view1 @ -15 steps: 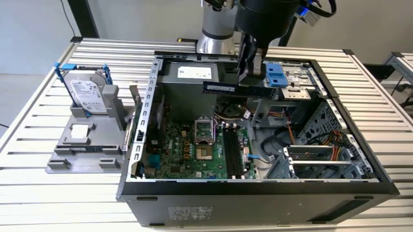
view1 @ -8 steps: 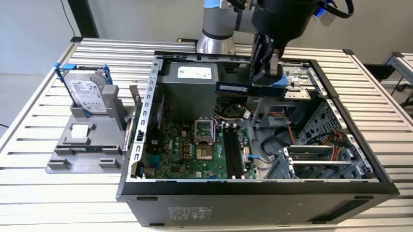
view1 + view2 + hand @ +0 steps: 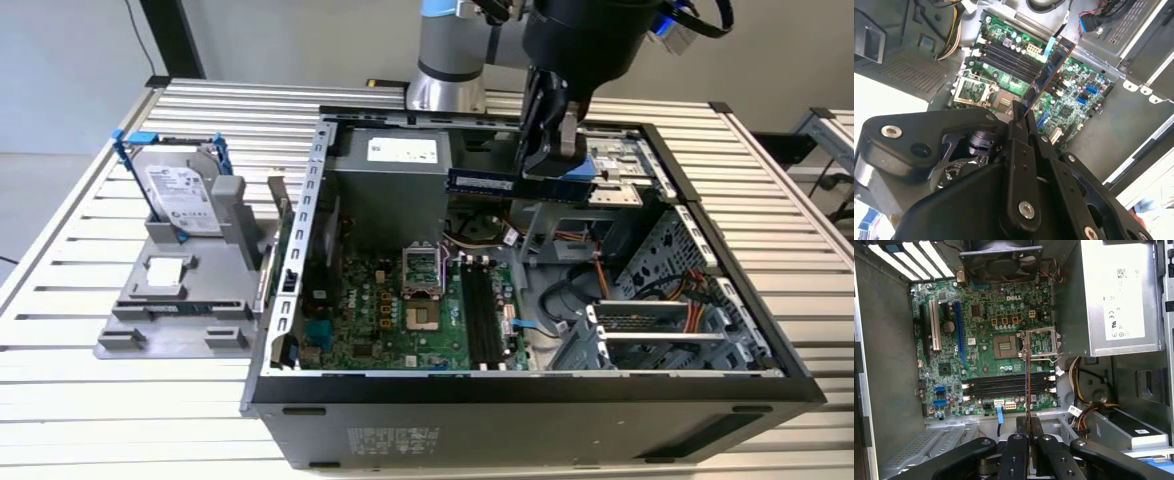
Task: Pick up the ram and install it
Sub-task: 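Pick up the ram and move it above insertion slot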
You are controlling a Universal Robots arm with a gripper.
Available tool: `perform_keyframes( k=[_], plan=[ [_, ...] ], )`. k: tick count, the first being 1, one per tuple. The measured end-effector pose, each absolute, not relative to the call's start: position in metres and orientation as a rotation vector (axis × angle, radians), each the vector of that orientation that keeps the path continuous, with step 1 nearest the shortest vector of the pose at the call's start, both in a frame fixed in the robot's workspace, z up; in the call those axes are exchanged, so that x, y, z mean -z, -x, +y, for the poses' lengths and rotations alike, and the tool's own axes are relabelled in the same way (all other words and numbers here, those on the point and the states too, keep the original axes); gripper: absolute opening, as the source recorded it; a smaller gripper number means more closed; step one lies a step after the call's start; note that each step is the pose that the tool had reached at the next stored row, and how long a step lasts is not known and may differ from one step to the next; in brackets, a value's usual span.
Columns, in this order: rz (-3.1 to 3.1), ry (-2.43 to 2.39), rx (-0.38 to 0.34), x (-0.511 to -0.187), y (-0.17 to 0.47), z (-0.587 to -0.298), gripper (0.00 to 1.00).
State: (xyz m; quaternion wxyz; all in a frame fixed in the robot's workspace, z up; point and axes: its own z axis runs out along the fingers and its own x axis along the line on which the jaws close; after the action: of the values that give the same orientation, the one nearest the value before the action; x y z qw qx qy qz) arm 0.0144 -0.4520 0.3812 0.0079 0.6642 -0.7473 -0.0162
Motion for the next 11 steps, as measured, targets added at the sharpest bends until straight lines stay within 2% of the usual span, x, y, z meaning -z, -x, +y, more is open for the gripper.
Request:
perform_keyframes(
  k=[11],
  plan=[
    [-2.344, -2.067, 0.050, -0.3812, -0.0144, -0.4519, 0.00]
  ],
)
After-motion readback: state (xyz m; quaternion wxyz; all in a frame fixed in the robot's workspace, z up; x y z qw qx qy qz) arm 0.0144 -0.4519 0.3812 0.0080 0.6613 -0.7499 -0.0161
